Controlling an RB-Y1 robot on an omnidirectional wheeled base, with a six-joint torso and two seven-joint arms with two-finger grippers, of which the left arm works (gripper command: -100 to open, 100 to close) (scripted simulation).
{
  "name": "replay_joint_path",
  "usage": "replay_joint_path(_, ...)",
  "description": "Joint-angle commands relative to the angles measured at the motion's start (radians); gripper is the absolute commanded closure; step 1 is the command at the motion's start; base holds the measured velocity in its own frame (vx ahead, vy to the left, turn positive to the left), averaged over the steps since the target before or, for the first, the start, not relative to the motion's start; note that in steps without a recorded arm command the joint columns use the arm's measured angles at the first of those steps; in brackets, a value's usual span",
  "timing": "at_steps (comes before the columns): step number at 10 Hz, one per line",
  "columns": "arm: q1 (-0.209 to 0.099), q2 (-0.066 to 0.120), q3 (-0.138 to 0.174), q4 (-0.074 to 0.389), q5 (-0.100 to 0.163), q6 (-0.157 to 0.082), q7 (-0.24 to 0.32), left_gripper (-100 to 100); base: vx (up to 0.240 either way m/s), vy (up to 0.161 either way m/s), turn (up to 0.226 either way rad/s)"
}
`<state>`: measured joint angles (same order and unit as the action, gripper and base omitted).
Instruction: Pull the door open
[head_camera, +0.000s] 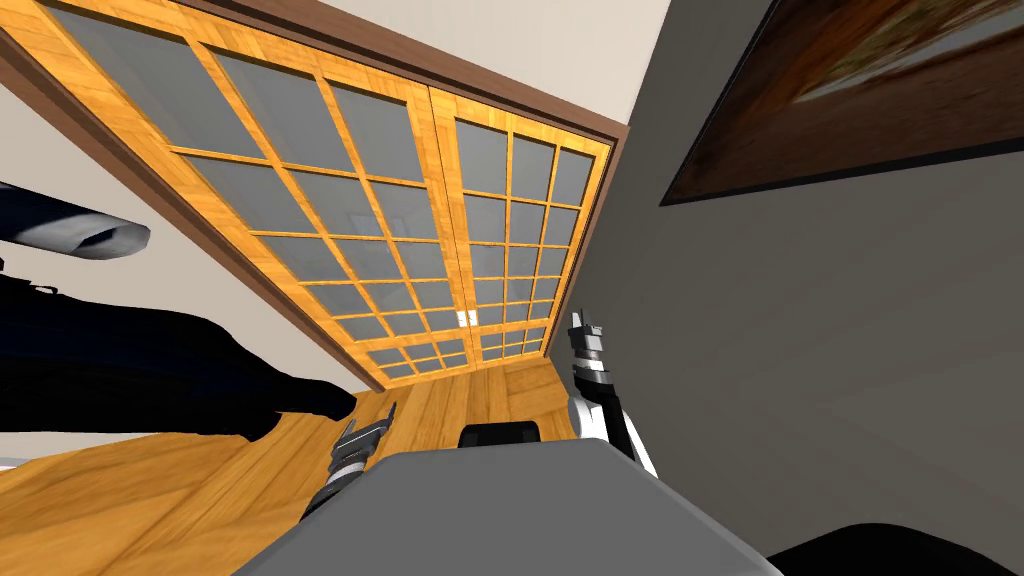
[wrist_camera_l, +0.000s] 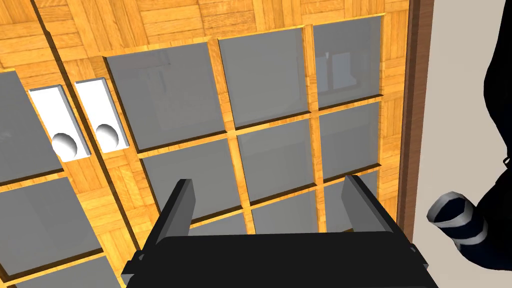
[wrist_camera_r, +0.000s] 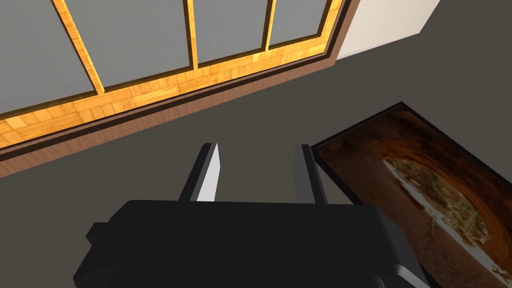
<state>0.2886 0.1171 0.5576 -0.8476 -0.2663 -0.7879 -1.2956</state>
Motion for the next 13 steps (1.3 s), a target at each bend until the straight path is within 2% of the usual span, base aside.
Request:
replay_joint_path(1, 0.001, 0.003, 0.029, 0.025, 0.013, 0.001, -0.016, -100, -0.111, 0.027, -0.053)
replay_joint_path(3, 0.003, 0.005, 0.063, 0.045, 0.028, 0.005, -0.032, -100, -0.084, 0.036, -0.065)
replay_joint_path(4, 0.003, 0.005, 0.069, 0.049, 0.031, 0.006, -0.035, -100, -0.047, 0.034, -0.052)
replay_joint_path(6, -0.012, -0.002, 0.107, 0.072, 0.050, 0.011, -0.057, -100, -0.011, 0.039, -0.167)
replay_joint_path(7, -0.033, -0.011, 0.122, 0.082, 0.059, 0.013, -0.069, -100, 0.066, 0.050, -0.234)
replay_joint_path(10, -0.079, -0.031, 0.129, 0.088, 0.066, 0.013, -0.084, -100, 0.142, 0.052, -0.164)
replay_joint_path(13, -0.126, -0.050, 0.122, 0.086, 0.066, 0.011, -0.092, -100, 0.185, 0.038, -0.145)
